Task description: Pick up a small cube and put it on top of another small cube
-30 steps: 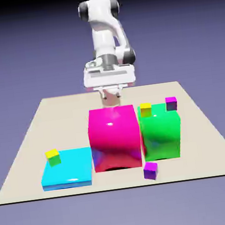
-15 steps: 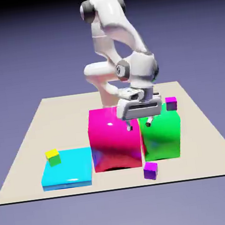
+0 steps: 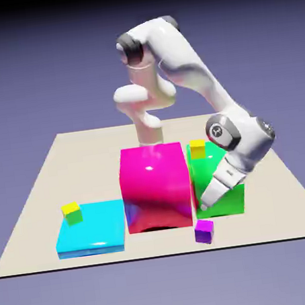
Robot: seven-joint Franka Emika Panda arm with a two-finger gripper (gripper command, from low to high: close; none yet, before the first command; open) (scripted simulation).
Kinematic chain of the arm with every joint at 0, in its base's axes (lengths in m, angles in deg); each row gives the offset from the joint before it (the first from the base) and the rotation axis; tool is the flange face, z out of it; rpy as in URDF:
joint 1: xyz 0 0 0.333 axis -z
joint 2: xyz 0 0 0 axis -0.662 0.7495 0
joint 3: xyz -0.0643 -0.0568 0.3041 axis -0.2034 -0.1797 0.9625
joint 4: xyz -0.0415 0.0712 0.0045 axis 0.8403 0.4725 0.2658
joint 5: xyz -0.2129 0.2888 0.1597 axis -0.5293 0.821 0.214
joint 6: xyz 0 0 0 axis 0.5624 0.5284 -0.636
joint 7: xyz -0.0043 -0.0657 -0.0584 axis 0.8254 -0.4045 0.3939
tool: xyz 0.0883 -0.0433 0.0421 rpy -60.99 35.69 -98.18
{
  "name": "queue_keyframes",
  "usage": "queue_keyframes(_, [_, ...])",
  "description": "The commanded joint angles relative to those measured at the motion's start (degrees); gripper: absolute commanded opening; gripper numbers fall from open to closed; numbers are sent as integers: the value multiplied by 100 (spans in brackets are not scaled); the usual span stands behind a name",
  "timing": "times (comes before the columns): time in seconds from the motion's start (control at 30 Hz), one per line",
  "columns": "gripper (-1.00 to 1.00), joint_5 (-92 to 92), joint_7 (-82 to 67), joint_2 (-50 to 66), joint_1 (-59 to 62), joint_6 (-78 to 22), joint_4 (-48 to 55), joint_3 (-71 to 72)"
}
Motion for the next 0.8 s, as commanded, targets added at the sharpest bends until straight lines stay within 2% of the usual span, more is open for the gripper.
queue_keyframes(0.0, [0, -132, -13, 208, 8, -236, 168, 102])
queue_keyframes(0.5, [0, -2095, -211, 3287, 122, -3737, 2662, 1606])
queue_keyframes(0.67, [0, -2310, 54, 3349, 618, -3173, 1905, 1443])
queue_keyframes(0.7, [-100, -2310, 54, 3349, 618, -3173, 1905, 1443])
queue_keyframes(0.77, [-100, -2251, -19, 3332, 482, -3327, 2113, 1488])
